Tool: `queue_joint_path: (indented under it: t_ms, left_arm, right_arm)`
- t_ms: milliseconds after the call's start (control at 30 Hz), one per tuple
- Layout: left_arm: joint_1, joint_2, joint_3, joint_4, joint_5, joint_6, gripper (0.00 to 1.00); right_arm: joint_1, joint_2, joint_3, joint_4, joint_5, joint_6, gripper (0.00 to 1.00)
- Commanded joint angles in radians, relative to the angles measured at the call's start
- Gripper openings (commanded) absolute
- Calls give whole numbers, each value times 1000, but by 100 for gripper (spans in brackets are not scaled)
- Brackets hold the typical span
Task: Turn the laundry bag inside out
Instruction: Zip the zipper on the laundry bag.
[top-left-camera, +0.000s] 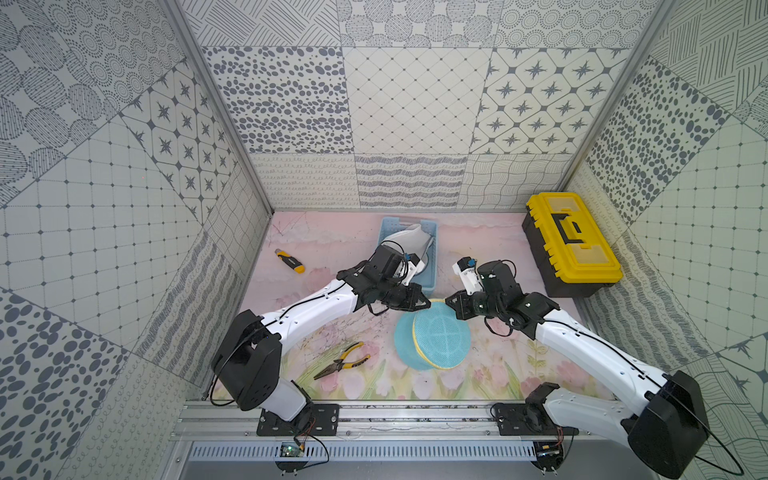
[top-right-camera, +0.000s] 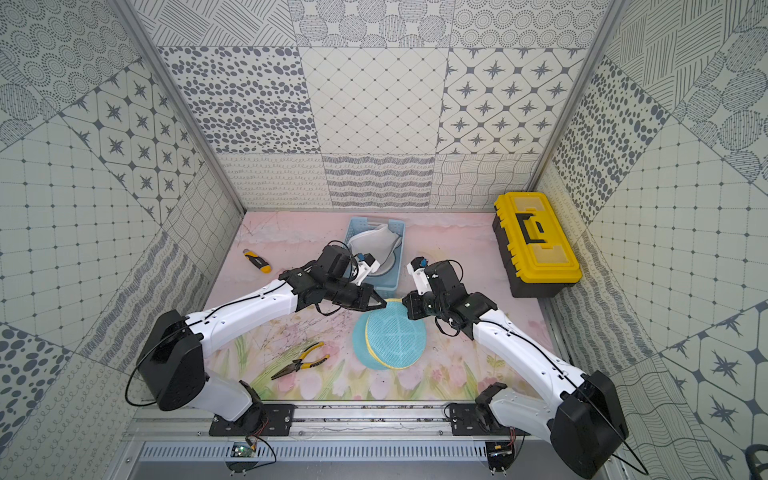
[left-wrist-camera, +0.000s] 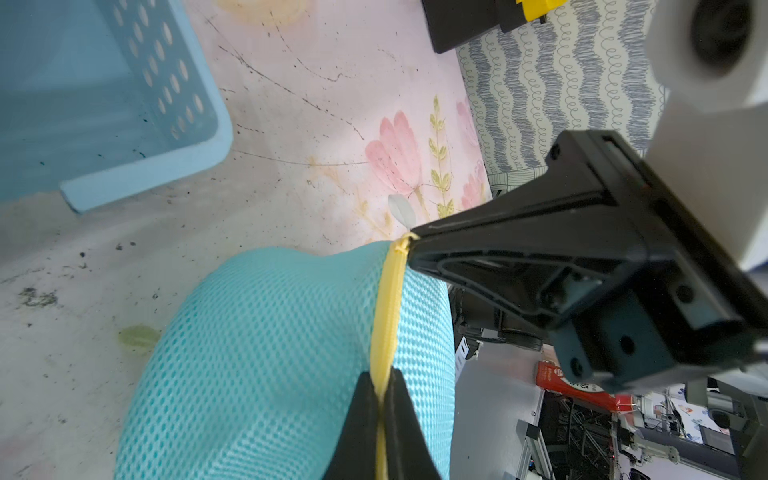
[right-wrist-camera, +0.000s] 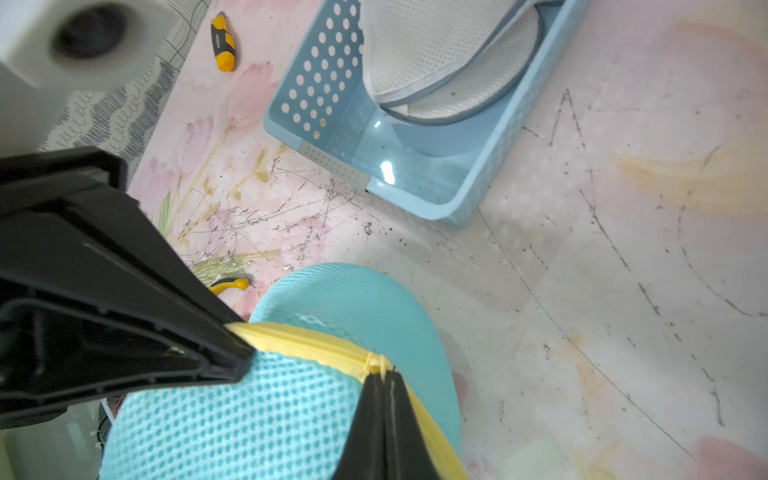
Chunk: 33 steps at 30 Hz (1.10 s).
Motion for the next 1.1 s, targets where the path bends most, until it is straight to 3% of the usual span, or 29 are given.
queue_joint_path:
  t_ms: [0, 467, 500, 600, 667, 800, 1067]
  left_arm:
    - [20, -39, -28, -34, -25, 39, 0]
    - [56, -36, -53, -21, -6, 33, 0]
    - [55, -30, -49, -23, 4, 35, 0]
    - [55, -15, -29, -21, 89, 53, 0]
    - [53, -5, -15, -16, 169, 66, 0]
    - [36, -3, 4, -18, 265, 105, 0]
    - [30, -35, -2, 12, 363, 123, 0]
  right_arm:
    - [-22, -56, -43, -37, 80, 34, 0]
    - [-29, -190, -156, -117, 108, 133, 0]
    - [-30, -192, -151, -115, 96, 122, 3]
    - [-29, -257, -151, -26, -11, 55, 57]
    - [-30, -288, -136, 10, -62, 15, 77]
    - [-30, -218, -89, 45, -224, -66, 81]
    - [-27, -123, -78, 87, -421, -81, 76]
